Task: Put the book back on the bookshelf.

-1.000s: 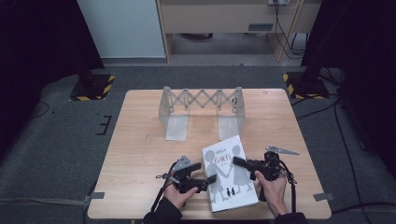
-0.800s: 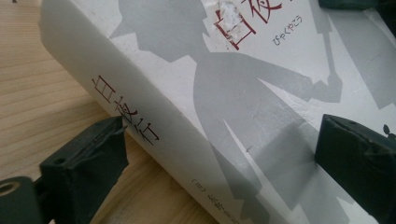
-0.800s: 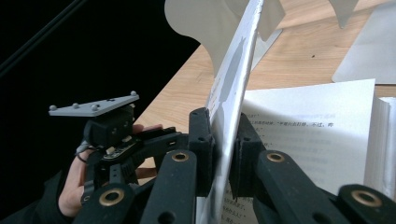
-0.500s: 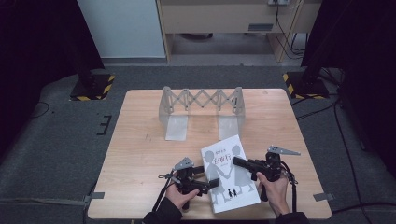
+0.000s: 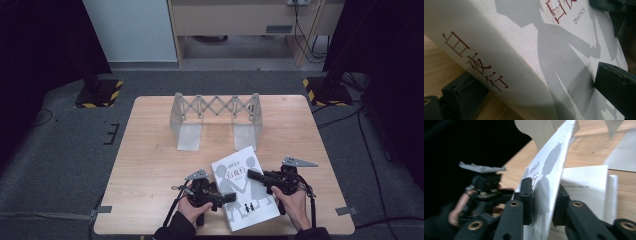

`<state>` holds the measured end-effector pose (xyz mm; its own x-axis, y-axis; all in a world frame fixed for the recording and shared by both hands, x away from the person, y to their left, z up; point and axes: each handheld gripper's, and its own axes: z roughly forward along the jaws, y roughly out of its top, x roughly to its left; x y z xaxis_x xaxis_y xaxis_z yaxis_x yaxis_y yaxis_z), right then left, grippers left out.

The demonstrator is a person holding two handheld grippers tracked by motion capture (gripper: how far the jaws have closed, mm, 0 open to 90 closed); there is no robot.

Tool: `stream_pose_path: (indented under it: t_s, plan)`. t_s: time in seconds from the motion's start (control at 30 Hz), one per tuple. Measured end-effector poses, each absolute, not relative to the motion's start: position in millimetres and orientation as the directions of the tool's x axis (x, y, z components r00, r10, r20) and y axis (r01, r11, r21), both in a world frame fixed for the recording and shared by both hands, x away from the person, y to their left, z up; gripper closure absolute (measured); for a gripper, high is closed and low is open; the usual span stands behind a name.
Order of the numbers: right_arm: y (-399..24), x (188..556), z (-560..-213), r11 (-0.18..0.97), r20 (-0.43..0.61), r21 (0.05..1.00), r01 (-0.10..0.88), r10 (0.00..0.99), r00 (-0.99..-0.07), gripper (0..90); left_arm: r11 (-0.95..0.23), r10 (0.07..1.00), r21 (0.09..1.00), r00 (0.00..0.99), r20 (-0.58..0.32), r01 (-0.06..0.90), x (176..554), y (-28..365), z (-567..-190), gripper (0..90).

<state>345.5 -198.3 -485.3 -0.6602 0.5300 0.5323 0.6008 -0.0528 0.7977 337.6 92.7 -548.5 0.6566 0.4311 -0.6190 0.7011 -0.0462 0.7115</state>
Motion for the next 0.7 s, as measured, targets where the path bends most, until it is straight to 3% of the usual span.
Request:
stream_pose_path:
  t_s: [0.07, 0.13, 0.27, 0.53, 0.7]
  plan:
    - [-196.5, 345.0, -486.8, -0.007, 0.477, 0.819, 0.574, 0.564, -0.674, 67.5, -0.052, 0.437, 0.695, 0.642, -0.63, 0.717, 338.3, 91.2, -549.5, 0.1]
    - [-191.2, 343.9, -492.4, 0.075, 0.375, 0.848, 0.524, 0.615, -0.694, 55.0, -0.055, 0.443, 0.683, 0.631, -0.637, 0.728, 338.6, 90.1, -550.2, 1.4]
    - [-191.3, 344.0, -496.4, 0.079, 0.366, 0.852, 0.517, 0.616, -0.697, 52.8, -0.053, 0.446, 0.683, 0.629, -0.636, 0.729, 338.9, 89.9, -550.2, 2.1]
    - [-189.1, 346.5, -505.0, 0.148, 0.283, 0.837, 0.526, 0.707, -0.648, 31.6, -0.039, 0.474, 0.674, 0.607, -0.637, 0.738, 339.0, 92.6, -550.4, 11.2]
    - [-193.8, 346.5, -511.6, 0.152, 0.299, 0.808, 0.569, 0.727, -0.619, 30.9, -0.03, 0.482, 0.67, 0.598, -0.64, 0.742, 339.1, 93.1, -550.7, 15.4]
